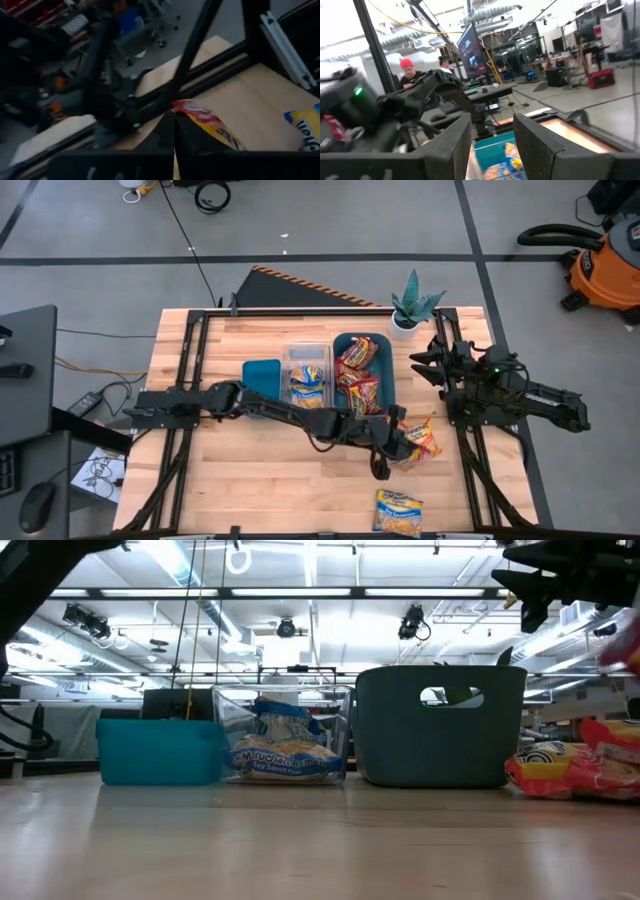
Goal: Sort Maruchan noodles
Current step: Put the red noodle pack into the right blue bin
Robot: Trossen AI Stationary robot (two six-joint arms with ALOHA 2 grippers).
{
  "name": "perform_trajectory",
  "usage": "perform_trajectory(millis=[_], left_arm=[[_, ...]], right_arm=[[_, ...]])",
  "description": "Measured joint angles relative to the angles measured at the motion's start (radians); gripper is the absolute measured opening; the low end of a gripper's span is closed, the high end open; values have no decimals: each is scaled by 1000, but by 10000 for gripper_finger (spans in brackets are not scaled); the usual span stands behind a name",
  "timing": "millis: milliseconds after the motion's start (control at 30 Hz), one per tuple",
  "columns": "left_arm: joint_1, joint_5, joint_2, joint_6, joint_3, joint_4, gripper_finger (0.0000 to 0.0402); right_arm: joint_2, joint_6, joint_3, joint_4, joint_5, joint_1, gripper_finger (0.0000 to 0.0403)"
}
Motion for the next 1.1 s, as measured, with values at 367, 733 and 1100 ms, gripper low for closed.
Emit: perform_trajectory(millis=[367,733,1100], left_arm=[[43,-123,-191,65,-1,-354,0],[191,-91,-310,81,2,-469,0],[348,10,-217,-2,1,-689,0]], right_arm=[[0,118,0,117,-13,0,153],[-1,116,0,197,-13,0,153],[-1,151,0,195,-66,0,153]])
